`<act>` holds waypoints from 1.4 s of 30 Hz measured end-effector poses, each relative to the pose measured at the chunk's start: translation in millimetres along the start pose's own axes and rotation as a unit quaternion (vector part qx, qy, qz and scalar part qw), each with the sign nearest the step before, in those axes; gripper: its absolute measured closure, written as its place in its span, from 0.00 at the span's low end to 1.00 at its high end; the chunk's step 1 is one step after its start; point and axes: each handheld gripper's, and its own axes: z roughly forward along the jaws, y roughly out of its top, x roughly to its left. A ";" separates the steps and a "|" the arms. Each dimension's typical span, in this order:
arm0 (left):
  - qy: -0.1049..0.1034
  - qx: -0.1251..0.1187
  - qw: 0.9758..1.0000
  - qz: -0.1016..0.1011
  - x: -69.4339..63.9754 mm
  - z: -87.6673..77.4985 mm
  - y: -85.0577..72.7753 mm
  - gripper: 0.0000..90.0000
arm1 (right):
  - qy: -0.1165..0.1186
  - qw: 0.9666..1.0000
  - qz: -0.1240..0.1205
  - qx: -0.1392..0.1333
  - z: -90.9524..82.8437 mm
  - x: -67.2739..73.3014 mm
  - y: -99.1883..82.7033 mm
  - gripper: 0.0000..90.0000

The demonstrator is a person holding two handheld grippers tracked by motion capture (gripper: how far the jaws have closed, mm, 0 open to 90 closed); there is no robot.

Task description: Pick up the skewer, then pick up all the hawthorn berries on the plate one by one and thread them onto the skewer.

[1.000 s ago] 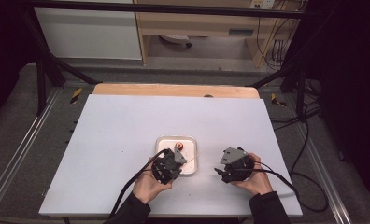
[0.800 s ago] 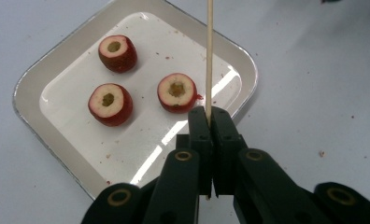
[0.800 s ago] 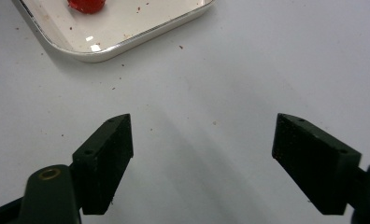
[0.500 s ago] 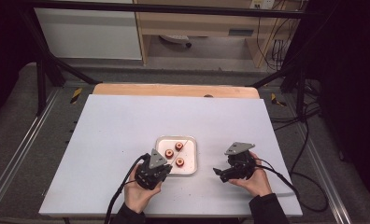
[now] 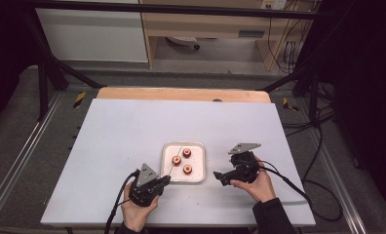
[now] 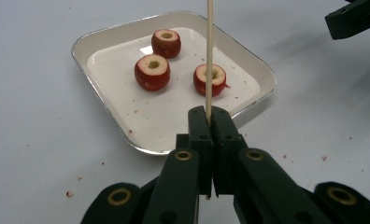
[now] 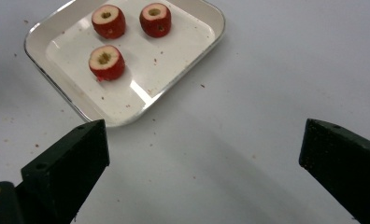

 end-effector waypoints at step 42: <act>-0.005 -0.009 1.000 -0.014 14.1 -12.0 -22.3 0.98 | 0.004 0.990 0.047 0.129 75.7 60.6 71.4 0.24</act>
